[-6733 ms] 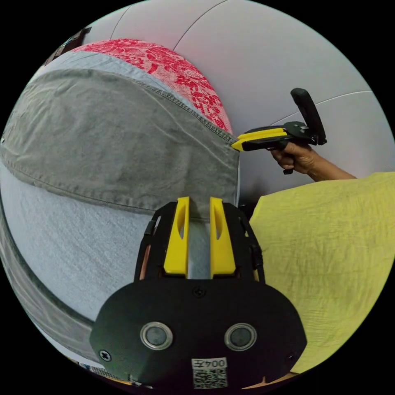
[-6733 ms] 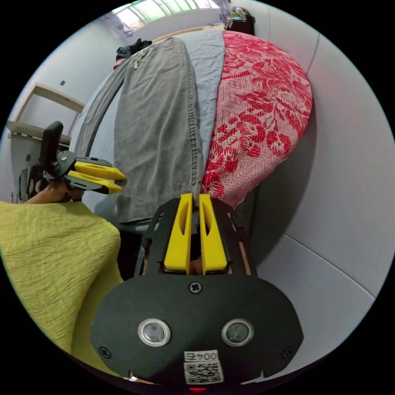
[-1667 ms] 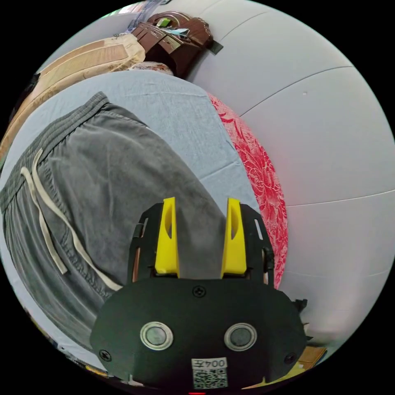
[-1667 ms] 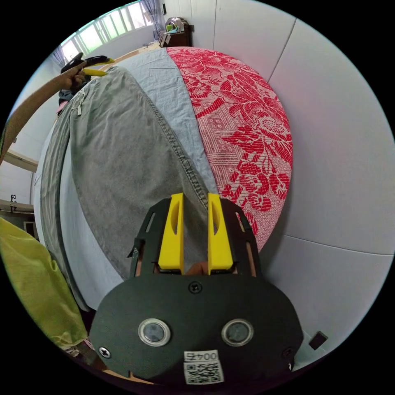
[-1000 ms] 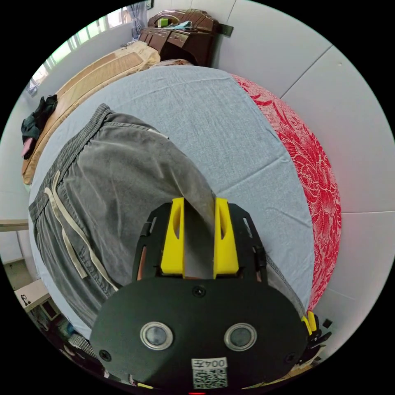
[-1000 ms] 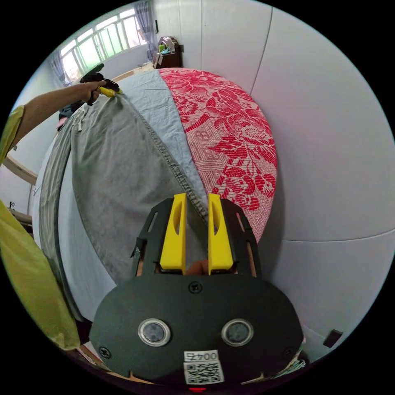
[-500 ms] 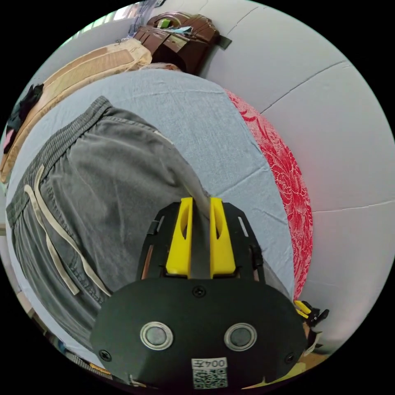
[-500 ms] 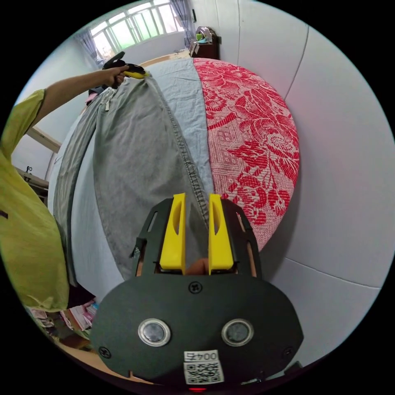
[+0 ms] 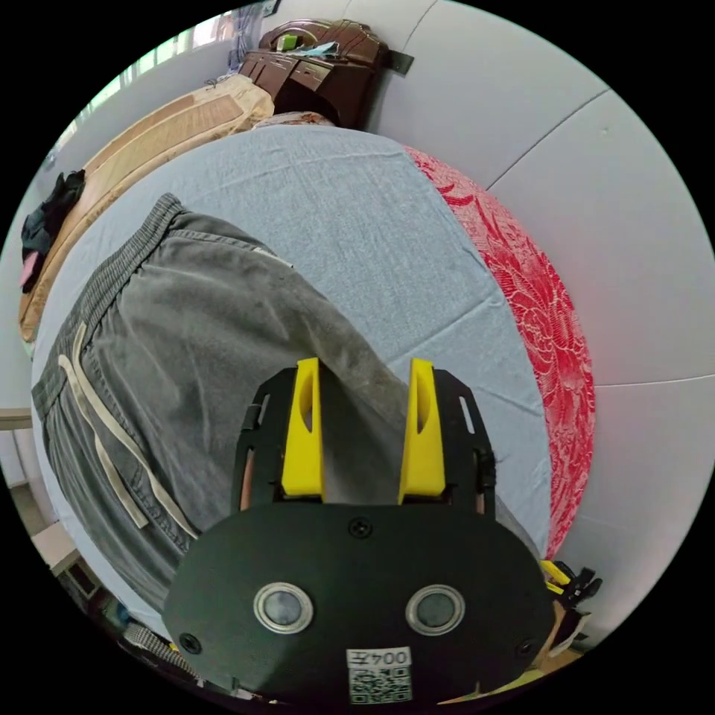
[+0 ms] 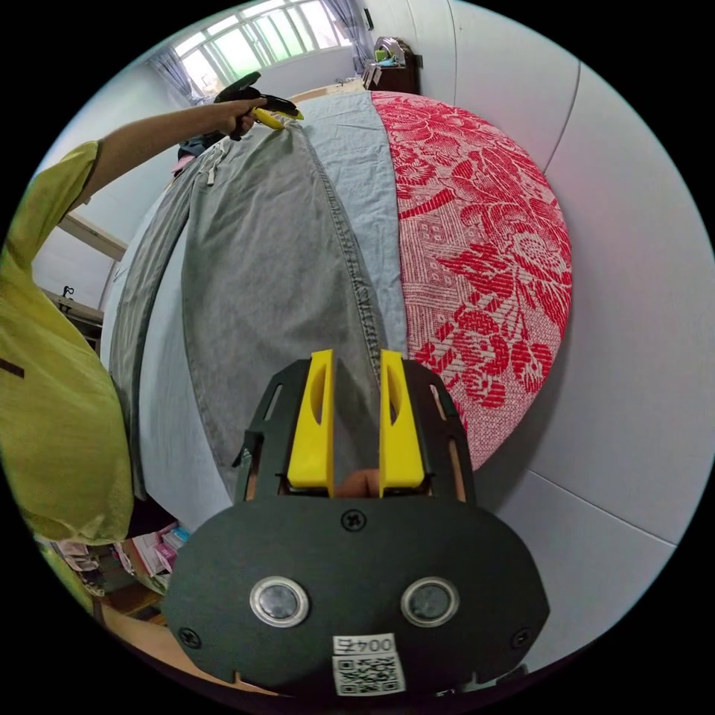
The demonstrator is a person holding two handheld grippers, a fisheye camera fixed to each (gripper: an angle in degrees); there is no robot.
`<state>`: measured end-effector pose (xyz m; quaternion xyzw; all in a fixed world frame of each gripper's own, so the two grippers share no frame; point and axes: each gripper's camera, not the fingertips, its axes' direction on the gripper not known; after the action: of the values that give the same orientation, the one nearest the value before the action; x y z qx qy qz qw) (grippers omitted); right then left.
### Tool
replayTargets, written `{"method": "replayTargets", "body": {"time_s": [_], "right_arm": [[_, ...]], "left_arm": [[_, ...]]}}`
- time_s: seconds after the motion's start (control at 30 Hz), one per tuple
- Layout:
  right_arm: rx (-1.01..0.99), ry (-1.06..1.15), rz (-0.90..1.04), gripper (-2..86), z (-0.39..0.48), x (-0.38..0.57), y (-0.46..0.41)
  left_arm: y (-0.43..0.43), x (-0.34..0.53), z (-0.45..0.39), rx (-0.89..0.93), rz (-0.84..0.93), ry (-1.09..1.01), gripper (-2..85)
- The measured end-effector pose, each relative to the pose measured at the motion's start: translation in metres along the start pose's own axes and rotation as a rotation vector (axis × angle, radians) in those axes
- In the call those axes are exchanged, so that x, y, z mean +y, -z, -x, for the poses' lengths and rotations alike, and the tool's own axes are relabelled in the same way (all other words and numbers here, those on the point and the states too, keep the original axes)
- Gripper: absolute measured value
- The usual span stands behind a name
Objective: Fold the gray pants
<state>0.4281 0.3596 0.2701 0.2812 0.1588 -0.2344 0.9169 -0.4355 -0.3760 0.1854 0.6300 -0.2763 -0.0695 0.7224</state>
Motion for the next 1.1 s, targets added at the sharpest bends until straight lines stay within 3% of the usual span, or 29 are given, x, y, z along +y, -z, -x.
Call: {"method": "replayTargets", "body": {"time_s": [0.23,0.63,0.93,1.1], "right_arm": [[-0.083,-0.028,0.027,2.3,-0.011,0.027,0.009],[-0.209,-0.043,-0.098,-0.4,0.022,0.083,0.086],[-0.375,0.061,-0.153,-0.4,0.126,0.131,0.153],[-0.469,0.115,-0.154,-0.5,0.206,0.155,0.172]], "left_arm": [[0.013,0.006,-0.012,-0.192,0.010,-0.059,7.3],[0.107,0.038,0.103,0.160,-0.061,0.027,1.6],[0.271,0.100,0.212,0.270,-0.126,-0.027,1.6],[0.382,0.180,0.320,0.320,-0.182,-0.061,1.6]]}}
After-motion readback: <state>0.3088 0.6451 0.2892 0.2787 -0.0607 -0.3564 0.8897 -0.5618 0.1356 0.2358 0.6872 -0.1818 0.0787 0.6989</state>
